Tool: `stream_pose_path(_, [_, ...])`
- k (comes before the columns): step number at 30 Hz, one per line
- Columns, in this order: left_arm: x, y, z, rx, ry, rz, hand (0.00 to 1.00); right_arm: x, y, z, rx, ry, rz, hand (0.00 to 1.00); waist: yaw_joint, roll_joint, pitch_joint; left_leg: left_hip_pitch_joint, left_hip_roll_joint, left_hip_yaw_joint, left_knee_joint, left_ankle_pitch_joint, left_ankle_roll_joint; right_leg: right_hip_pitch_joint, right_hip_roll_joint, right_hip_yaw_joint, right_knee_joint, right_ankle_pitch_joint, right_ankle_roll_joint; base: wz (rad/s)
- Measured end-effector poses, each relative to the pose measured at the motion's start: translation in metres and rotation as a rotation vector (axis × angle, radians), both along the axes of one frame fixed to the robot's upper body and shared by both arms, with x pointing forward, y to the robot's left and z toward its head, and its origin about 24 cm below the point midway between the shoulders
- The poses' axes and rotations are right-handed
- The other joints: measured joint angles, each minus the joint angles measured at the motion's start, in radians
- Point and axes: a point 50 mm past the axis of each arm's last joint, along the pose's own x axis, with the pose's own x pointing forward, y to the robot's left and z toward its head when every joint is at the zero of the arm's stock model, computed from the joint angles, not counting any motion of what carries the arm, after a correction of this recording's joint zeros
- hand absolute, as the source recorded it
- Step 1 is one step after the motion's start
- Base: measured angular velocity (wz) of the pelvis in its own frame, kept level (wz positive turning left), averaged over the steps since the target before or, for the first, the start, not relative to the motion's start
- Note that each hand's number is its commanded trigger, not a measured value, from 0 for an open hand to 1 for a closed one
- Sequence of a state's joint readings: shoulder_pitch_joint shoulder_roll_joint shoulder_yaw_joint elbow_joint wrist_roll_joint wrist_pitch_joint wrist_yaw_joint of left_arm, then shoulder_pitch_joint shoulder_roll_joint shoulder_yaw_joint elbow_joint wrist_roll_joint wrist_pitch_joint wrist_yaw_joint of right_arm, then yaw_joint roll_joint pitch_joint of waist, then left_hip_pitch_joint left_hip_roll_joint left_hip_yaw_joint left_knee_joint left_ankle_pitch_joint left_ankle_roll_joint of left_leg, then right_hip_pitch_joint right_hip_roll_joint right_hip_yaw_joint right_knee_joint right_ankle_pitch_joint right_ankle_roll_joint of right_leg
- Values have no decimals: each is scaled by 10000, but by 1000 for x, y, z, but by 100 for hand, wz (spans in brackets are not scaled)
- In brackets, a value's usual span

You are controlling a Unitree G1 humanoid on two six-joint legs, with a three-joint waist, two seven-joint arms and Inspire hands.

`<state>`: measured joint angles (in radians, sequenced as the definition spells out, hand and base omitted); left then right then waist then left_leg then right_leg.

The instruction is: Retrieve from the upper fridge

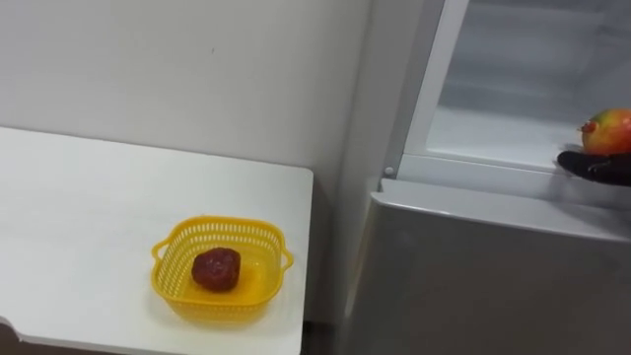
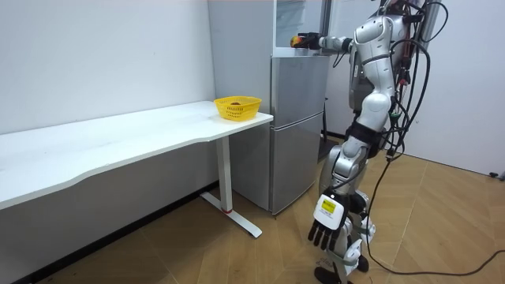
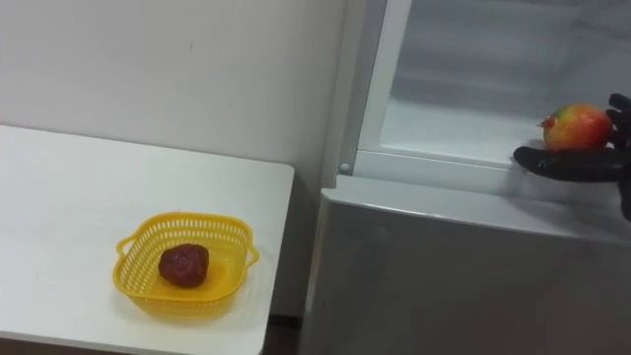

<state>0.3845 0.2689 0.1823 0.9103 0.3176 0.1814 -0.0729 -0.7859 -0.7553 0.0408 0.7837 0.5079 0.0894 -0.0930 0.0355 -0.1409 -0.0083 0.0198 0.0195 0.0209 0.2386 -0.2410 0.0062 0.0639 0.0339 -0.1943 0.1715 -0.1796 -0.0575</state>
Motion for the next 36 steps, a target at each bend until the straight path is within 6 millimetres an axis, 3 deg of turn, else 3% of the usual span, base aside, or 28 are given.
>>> stream_pose_path(7, [1,-2,-1,-308,59,-171,0,1,1,0,-144,89,112,0,27,-58,9,-31,-5,5,34,8,-13,-71,7,-31,41,0,-1,0])
stream_pose_path(9, [5,-2,0,-353,-65,-402,0,2,2,5,-148,-33,93,0,32,-54,66,-105,-5,6,153,8,-14,-167,3,-53,142,0,-1,0])
stream_pose_path(18, [8,1,1,-421,-213,-548,0,3,2,8,-165,-172,-86,0,248,-124,53,-290,-54,-8,196,26,-42,-289,-45,-218,131,-56,-149,0])
stream_pose_path(36, [14,3,3,-359,-459,-687,0,3,2,8,-258,-165,-147,0,479,-112,61,-298,-55,-31,284,41,-60,-299,-62,-288,120,-85,-197,0])
